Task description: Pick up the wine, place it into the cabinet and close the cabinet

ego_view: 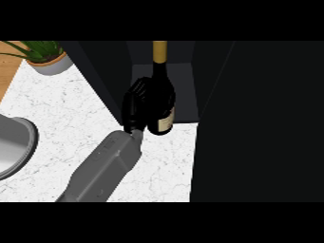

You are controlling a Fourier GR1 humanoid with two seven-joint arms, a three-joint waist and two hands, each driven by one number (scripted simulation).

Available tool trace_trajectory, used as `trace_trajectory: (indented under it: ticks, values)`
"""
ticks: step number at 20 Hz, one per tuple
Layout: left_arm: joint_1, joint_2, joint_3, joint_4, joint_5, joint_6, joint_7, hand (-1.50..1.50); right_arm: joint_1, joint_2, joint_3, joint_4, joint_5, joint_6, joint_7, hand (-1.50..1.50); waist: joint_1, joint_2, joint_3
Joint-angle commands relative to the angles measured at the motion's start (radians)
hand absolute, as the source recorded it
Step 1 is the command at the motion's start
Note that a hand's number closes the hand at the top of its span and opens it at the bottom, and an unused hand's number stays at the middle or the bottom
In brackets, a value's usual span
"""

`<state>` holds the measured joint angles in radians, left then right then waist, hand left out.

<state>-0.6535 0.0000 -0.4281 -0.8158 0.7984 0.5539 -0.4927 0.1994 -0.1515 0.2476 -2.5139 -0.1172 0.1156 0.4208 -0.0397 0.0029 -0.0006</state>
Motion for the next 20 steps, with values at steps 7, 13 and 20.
trace_trajectory:
  ticks: [7,13,20]
  values:
    - [-0.175,0.0,0.063,0.156,0.056,0.003,0.027,1.5,0.132,0.006,0.021,-0.197,-0.077,0.023,0.02,-1.5,0.0,-0.003,0.001]
    - [-0.286,0.0,0.142,0.317,0.061,-0.081,0.01,1.5,0.124,0.005,-0.015,-0.145,-0.107,0.047,-0.025,-1.5,-0.004,0.003,0.001]
    - [-0.387,0.026,0.142,0.446,0.0,-0.005,-0.019,1.5,0.098,0.002,-0.024,-0.157,-0.126,0.05,0.009,-1.5,-0.006,0.005,0.001]
